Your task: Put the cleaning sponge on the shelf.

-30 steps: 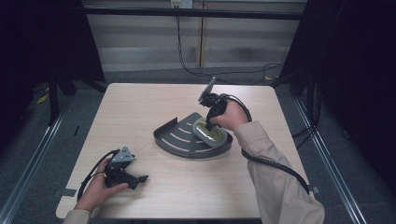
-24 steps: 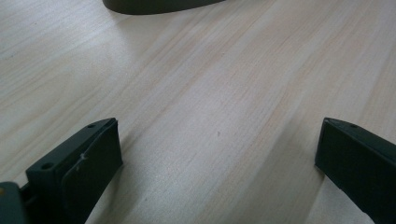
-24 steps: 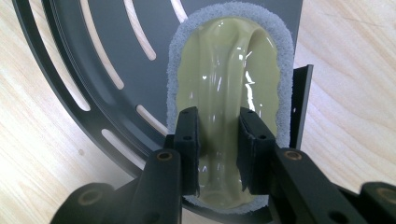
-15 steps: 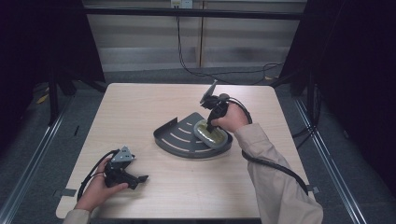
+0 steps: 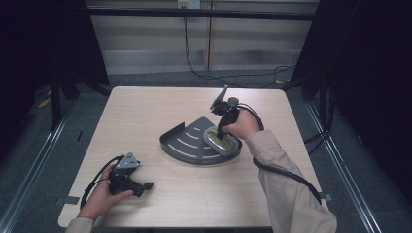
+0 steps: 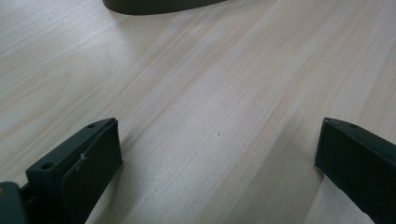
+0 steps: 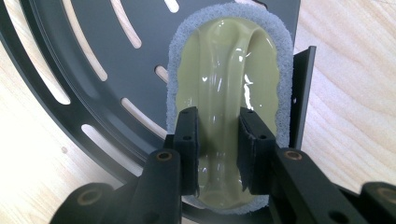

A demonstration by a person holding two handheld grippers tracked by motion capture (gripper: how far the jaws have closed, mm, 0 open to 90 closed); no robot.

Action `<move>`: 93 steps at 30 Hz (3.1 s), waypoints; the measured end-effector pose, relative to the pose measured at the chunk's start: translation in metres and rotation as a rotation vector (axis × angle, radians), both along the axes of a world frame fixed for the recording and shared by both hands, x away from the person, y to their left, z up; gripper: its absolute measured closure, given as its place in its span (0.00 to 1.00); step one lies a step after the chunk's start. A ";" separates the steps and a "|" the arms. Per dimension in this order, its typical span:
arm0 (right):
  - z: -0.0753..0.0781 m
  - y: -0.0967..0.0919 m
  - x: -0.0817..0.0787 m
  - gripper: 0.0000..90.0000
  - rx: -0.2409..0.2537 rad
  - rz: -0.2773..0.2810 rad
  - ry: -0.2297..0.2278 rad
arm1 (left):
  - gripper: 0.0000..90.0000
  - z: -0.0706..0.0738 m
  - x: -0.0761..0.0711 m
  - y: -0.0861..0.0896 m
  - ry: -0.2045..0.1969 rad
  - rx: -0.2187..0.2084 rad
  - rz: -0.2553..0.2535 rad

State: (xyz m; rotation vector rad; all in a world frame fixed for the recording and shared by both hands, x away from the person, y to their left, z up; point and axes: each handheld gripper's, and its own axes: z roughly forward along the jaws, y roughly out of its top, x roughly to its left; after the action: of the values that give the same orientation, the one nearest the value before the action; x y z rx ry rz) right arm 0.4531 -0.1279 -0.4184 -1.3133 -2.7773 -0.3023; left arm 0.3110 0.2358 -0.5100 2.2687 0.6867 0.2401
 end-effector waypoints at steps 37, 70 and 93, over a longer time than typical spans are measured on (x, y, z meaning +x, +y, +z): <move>-0.006 -0.009 -0.005 0.79 0.010 -0.032 -0.003 | 0.00 0.000 0.000 0.000 -0.004 0.004 0.000; 0.004 -0.010 -0.007 0.42 -0.014 -0.052 -0.053 | 0.00 0.000 0.000 0.000 -0.002 -0.002 0.002; 0.015 -0.023 -0.019 0.32 -0.025 -0.033 -0.060 | 0.00 0.000 0.000 0.000 -0.004 0.005 -0.001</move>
State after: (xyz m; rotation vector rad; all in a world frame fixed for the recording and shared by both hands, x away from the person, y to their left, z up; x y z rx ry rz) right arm 0.4340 -0.1504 -0.4039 -1.3789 -2.8196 -0.3144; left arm 0.3108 0.2356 -0.5101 2.2721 0.6839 0.2467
